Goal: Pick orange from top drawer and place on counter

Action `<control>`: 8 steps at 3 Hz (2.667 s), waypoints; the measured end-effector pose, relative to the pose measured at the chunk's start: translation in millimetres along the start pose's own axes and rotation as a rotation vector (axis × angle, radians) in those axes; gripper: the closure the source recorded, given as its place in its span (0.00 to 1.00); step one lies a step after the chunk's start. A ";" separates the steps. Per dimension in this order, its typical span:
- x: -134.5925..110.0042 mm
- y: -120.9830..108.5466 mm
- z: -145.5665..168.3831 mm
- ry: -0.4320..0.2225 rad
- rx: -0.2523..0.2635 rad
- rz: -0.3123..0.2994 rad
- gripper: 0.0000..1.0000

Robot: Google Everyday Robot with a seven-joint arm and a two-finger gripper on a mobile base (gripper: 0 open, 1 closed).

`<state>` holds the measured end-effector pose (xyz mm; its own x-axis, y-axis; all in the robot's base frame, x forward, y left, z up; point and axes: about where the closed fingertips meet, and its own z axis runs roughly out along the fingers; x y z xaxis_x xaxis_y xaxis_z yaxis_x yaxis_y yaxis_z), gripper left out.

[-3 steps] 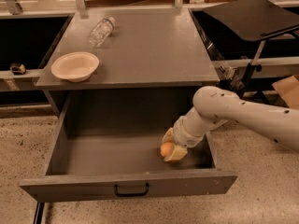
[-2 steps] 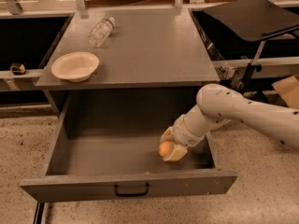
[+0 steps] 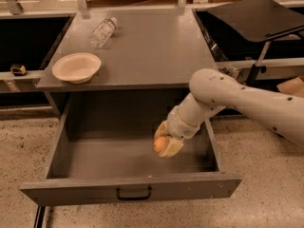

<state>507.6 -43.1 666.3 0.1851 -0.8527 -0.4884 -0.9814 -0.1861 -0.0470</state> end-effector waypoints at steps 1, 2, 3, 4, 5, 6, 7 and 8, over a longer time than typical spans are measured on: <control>-27.5 -29.5 -33.5 -0.005 -0.033 -0.030 1.00; -30.1 -29.8 -33.6 -0.008 -0.039 -0.035 1.00; -45.8 -42.7 -62.1 0.004 0.013 -0.059 1.00; -72.1 -56.9 -115.7 0.042 0.115 -0.084 1.00; -69.9 -97.7 -177.0 -0.052 0.242 0.018 1.00; -76.9 -147.0 -205.8 -0.188 0.337 0.054 1.00; -72.8 -196.6 -216.7 -0.285 0.430 0.098 1.00; -57.4 -231.0 -211.5 -0.342 0.459 0.184 1.00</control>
Offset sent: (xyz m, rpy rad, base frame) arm 0.0192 0.0114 0.0324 -0.0029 0.0213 0.0368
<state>734.4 -54.4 889.5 0.0580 -0.6315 -0.7732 -0.9315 0.2444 -0.2695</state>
